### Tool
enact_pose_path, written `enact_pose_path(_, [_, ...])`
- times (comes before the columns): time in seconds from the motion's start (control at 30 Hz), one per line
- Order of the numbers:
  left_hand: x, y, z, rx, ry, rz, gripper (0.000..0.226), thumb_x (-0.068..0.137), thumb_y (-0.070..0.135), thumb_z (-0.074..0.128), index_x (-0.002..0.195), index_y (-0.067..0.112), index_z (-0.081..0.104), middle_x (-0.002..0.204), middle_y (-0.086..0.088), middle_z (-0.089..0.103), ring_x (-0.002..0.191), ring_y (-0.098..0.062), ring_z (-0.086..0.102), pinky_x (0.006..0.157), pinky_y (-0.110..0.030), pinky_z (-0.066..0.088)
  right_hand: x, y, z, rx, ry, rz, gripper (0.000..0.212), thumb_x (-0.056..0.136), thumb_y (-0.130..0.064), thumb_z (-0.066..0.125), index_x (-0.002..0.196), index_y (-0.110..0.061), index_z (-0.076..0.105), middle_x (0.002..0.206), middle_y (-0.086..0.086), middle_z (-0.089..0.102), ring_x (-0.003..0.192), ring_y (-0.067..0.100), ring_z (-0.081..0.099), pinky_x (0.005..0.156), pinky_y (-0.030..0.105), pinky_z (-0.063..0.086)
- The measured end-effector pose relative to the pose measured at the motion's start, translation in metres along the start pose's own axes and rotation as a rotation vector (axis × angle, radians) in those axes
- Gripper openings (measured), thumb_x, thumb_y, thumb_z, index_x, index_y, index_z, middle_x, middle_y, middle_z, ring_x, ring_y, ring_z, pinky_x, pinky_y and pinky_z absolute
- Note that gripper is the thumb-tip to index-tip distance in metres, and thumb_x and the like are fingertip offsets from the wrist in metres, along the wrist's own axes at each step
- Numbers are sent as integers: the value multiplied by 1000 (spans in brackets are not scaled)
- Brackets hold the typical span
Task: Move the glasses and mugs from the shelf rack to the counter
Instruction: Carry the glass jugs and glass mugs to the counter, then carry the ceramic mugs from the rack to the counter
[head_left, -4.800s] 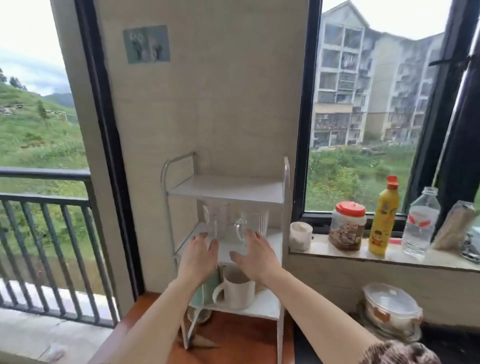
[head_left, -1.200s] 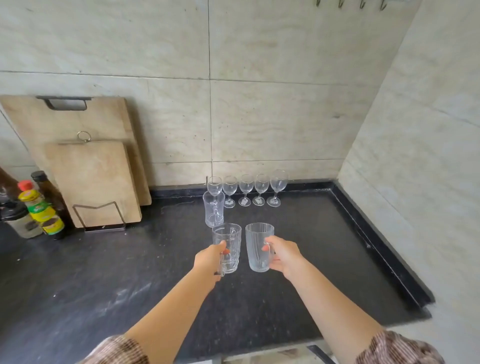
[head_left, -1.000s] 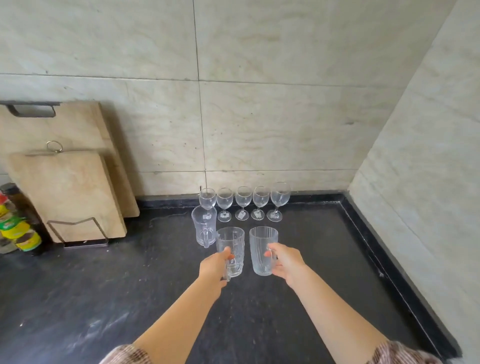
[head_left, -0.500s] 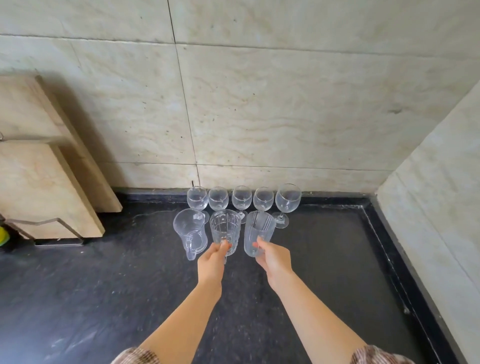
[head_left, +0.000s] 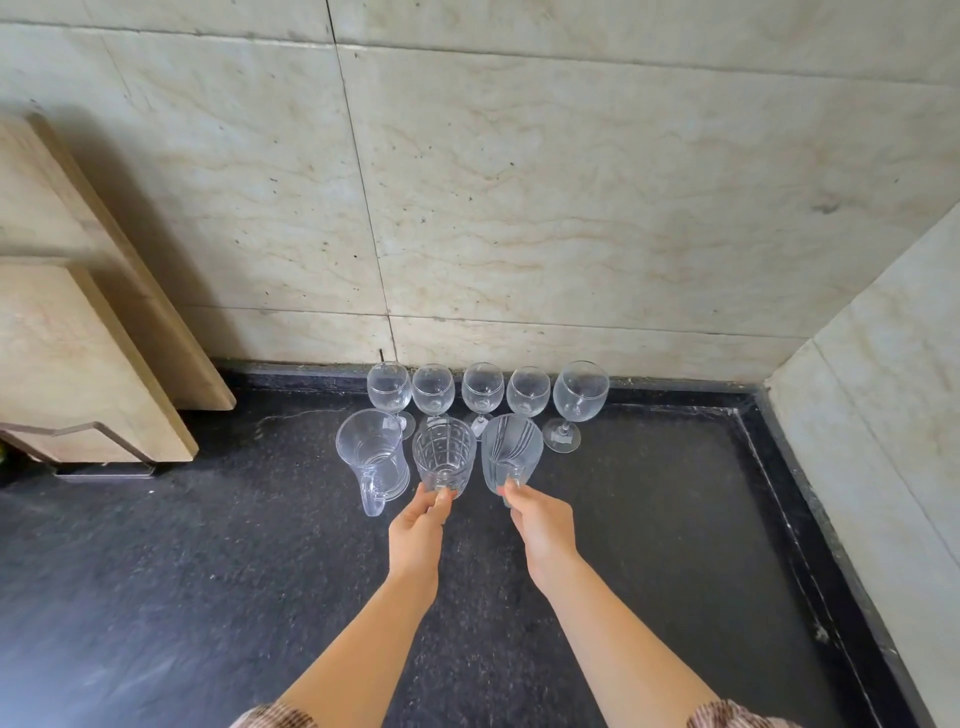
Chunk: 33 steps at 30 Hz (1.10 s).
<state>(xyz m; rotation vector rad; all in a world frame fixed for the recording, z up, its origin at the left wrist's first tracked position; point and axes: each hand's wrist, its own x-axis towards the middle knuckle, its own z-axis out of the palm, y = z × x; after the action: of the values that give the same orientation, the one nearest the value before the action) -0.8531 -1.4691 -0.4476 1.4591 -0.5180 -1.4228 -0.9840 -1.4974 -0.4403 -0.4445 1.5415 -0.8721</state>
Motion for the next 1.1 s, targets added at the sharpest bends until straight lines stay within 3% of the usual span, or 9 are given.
enact_pose_path(0.13, [4,1,-1,24,20,-14,16,91,22,60,84,28,73,150,5,38,138,-13,34,115,-41,27,1,4,-5,-11,7,-1,16,89,-22,68,103,-16,71,128,6,65,124,23,55,112,42,35])
enact_pose_path(0.3, [5,3,0,74,26,-43,10,90,26,61,92,30,71,149,8,40,136,-13,38,114,-40,30,2,7,-4,-56,36,20,16,90,-26,67,102,-17,70,130,5,63,126,24,53,111,39,36])
enact_pose_path(0.43, [4,6,-2,153,73,-80,18,87,33,64,104,26,68,134,3,57,121,-14,50,109,-39,36,0,6,-4,-112,62,3,28,89,-29,67,108,-10,71,124,9,66,116,24,59,100,35,41])
enact_pose_path(0.53, [-1,9,-6,226,66,-90,24,86,39,63,105,25,65,120,2,63,112,-14,55,105,-37,40,-5,2,-7,-215,129,-70,36,86,-29,68,100,3,70,113,21,67,108,30,61,94,44,48])
enact_pose_path(0.6, [-7,12,-10,277,68,-86,38,86,41,63,118,21,61,117,3,63,111,-17,56,103,-39,43,-10,1,-8,-277,160,-140,33,84,-31,70,102,-3,72,105,12,71,103,29,64,85,40,51])
enact_pose_path(0.67, [-17,17,-15,311,68,-84,32,86,40,63,113,23,63,111,4,64,102,-16,58,99,-39,46,-18,-1,-9,-313,219,-191,35,82,-31,72,108,-7,69,109,4,69,102,23,64,87,37,50])
enact_pose_path(0.8, [-39,31,-39,354,42,-101,15,84,32,63,94,22,68,83,3,61,73,-12,53,78,-31,47,-37,-12,-8,-410,294,-365,31,83,-27,70,106,-6,65,109,7,66,100,22,60,83,31,44])
enact_pose_path(0.93, [-63,58,-78,455,88,7,14,85,32,61,95,24,67,93,3,65,83,-11,59,77,-28,49,-67,-23,17,-591,163,-554,21,84,-29,68,93,-11,60,94,0,60,90,17,57,73,27,38])
enact_pose_path(1.1, [-109,99,-161,755,231,166,27,88,21,53,113,24,61,115,0,62,69,-8,58,51,-21,43,-130,1,87,-842,-122,-736,31,87,-34,64,107,-11,62,106,0,60,97,16,58,81,30,45])
